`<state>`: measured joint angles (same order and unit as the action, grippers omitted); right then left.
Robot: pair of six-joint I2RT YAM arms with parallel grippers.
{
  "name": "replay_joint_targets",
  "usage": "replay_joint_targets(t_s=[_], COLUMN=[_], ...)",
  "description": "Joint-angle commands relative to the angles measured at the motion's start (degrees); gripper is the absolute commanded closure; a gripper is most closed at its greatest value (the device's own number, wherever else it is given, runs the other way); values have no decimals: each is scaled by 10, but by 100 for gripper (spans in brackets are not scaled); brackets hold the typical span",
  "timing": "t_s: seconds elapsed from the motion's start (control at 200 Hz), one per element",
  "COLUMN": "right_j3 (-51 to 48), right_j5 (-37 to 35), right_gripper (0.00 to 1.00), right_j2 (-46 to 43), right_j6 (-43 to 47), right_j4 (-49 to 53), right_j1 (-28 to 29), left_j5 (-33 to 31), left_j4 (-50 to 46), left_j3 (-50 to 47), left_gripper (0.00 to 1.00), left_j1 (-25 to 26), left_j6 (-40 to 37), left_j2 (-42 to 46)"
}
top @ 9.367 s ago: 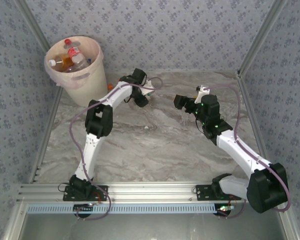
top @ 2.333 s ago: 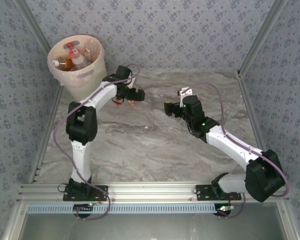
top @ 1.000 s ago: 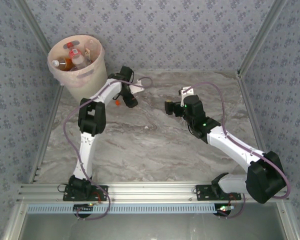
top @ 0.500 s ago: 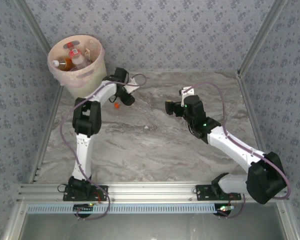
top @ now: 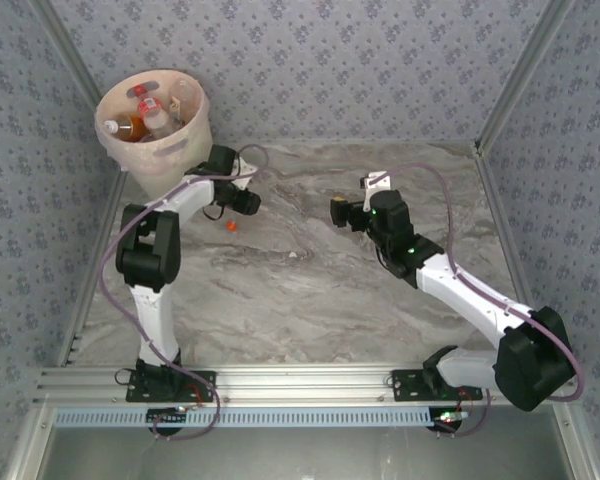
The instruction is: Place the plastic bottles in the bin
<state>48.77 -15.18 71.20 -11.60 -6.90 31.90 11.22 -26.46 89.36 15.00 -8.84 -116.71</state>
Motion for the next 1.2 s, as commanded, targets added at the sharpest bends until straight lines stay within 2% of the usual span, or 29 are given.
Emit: replay_joint_targets(t_s=[0.0, 0.15, 0.25, 0.365, 0.585, 0.809, 0.954, 1.049, 1.194], right_j3=[-10, -9, -6, -7, -7, -10, -13, -14, -20], right_j5=[14, 17, 17, 18, 13, 7, 8, 12, 16], right_gripper=[0, 0, 0, 0, 0, 0, 0, 0, 0], right_j2=[-19, -12, -6, -4, -5, -6, -3, 5, 18], right_j6=[-11, -11, -11, -12, -13, -13, -24, -29, -26], right_j4=[-41, -58, -60, -62, -57, -48, -40, -48, -58], right_j1=[4, 4, 5, 5, 5, 4, 4, 4, 3], left_j5=[18, 13, -40, -56, -48, -46, -38, -44, -13], left_j4=[54, 38, 30, 18, -60, -116, -173, -167, -157], left_j3=[2, 54, 101, 159, 322, 423, 476, 464, 463], left_gripper=[53, 52, 51, 48, 47, 48, 48, 48, 49], left_j1=[2, -2, -10, -33, -105, -168, -203, -209, -230], left_j6=[86, 113, 121, 82, -16, -90, -22, 20, 87], left_j2=[119, 182, 202, 208, 143, 64, 41, 56, 69])
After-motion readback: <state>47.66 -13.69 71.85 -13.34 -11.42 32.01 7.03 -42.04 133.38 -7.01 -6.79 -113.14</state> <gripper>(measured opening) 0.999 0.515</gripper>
